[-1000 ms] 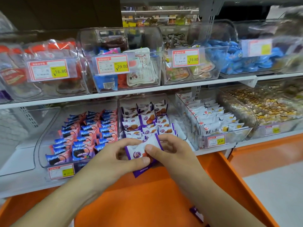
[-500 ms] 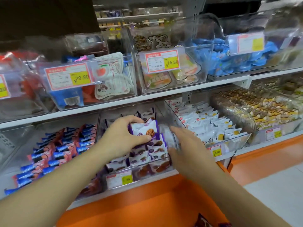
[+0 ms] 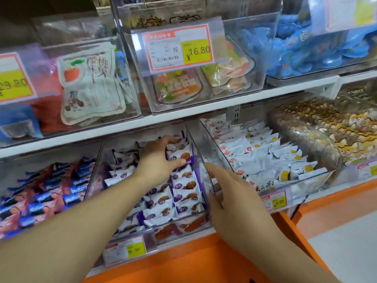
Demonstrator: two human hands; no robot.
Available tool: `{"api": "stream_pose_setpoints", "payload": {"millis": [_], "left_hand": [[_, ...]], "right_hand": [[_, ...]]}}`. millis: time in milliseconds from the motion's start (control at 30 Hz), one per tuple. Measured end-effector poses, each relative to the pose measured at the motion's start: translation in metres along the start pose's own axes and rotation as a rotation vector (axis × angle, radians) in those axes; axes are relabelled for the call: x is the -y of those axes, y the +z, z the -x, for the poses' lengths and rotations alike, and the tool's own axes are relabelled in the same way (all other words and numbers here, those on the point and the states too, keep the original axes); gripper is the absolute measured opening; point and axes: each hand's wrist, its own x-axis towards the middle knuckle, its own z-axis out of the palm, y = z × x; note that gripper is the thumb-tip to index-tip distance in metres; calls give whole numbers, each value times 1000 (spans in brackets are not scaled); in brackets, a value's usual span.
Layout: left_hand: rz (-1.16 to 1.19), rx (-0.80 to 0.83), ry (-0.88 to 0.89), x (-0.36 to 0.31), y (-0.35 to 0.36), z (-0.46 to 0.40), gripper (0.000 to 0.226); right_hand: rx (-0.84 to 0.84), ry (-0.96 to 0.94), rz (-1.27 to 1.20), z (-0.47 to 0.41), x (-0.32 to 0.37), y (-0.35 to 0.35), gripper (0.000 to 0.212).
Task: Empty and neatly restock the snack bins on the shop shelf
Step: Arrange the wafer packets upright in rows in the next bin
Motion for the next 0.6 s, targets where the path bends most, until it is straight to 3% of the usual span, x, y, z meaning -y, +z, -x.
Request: {"api": "stream_pose_setpoints", "payload": {"millis": [300,467,600], "left_hand": [[-530,-64,121,-5,6,2,57],[-518,-30,139,-10,-7,8,64],[-466,-47,145,-5,-13,8,55]], "right_hand": [[7,-33,2,3,-6,0,67],[12,-41,19,4,-9,0,67],[22,-34,9,4,-10,0,70]]}}
